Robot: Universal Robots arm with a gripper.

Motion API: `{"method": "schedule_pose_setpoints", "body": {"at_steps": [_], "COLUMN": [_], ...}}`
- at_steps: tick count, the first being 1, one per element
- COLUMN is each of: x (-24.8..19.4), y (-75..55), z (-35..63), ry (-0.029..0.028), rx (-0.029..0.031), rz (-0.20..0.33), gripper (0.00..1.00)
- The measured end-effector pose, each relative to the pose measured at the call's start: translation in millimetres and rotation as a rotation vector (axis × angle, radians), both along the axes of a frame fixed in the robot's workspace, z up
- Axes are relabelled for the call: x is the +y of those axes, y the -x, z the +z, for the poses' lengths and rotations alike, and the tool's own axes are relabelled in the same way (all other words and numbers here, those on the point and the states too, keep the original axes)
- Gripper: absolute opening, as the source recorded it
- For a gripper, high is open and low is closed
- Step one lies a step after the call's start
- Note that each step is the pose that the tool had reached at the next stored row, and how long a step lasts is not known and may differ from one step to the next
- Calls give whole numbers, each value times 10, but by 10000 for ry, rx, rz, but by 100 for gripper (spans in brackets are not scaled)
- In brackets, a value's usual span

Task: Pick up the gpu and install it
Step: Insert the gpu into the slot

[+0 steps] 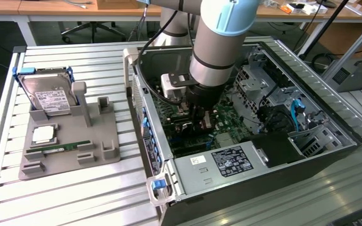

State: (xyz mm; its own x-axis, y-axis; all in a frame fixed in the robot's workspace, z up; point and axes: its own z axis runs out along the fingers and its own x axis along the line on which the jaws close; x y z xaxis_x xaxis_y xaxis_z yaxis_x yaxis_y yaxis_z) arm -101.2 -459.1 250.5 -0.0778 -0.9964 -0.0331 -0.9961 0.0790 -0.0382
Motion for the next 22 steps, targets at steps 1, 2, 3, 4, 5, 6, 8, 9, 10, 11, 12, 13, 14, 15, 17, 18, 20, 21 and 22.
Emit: {"method": "schedule_pose_setpoints", "body": {"at_steps": [1,2,3,4,5,6,8,9,10,11,12,13,14,15,17,18,20,21,22], "x": [0,0,-1,0,0,0,0,0,0,1,1,1,1,2,3,4,8,10,11], "y": [-1,-1,0,-1,-1,0,-1,0,-1,-1,-1,-1,-1,-1,-1,-1,-1,-1,-1], "z": [-1,1,10,20,34,64,114,168,204,246,300,352,403,445,526,571,672,704,731], "ry": [-2,-1,3,0,1,0,0,1,-1,-1,0,-2,0,-2,0,0,3,7,10], "rx": [-1,0,2,0,0,0,-1,0,-1,0,-1,-2,-1,-3,-3,-4,-10,-11,-12], "rz": [1,1,1,1,2,1,1,1,1,2,2,2,2,2,1,2,1,1,1], "gripper": [33,33,33,33,33,33,33,33,33,33,33,33,33,33,33,33,33,33,33]}}
